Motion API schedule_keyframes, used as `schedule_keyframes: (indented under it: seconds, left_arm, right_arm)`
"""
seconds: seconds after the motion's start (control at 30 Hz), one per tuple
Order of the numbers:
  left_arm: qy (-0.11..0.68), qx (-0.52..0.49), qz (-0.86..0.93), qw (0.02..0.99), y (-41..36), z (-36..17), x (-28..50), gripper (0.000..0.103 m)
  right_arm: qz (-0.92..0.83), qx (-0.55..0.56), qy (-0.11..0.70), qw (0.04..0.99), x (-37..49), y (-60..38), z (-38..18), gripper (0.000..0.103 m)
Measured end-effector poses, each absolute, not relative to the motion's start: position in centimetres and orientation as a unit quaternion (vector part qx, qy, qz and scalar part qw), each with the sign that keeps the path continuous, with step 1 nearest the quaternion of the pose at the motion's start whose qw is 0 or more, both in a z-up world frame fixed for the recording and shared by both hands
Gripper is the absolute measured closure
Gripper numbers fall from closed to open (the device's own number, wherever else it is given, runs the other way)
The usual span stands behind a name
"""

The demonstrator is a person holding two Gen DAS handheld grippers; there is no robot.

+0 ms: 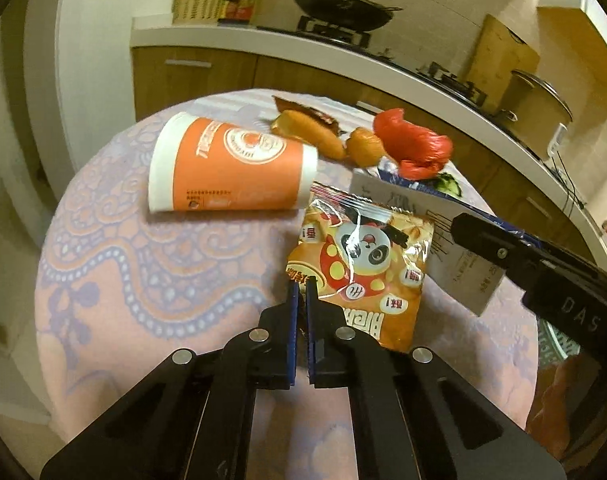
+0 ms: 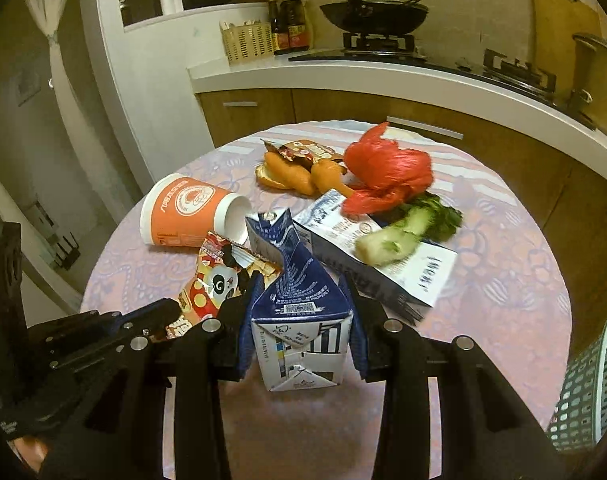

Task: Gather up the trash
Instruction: 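Grasp the orange snack bag with the left gripper while the right gripper grasps the blue milk carton, then lift the snack bag and milk carton and carry them toward the wastebasket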

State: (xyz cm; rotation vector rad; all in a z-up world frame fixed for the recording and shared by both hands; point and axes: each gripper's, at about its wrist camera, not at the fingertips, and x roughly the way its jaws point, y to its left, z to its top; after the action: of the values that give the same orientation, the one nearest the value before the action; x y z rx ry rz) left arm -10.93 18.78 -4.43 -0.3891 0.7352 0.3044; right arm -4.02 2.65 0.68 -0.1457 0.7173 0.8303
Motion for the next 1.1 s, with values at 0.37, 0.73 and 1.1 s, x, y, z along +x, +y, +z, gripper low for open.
schedule_keyframes:
  seconds: [0.37, 0.73, 1.1]
  left_arm:
    - [0.366, -0.15, 0.187, 0.899, 19.5, -4.1, -13.3, 0.061]
    - [0.4, -0.092, 0.121, 0.904, 16.4, -5.7, -11.7, 0.043]
    - [0.407, -0.083, 0.146, 0.898, 17.2, -7.1, -12.0, 0.048]
  right_arm:
    - [0.343, -0.134, 0.316, 0.874, -5.9, -1.1, -0.7, 0.068]
    - [0.354, -0.084, 0.38, 0.85, -3.9, -2.5, -3.8, 0.068]
    - [0.378, -0.083, 0.392, 0.834, -3.7, -1.7, -4.8, 0.054]
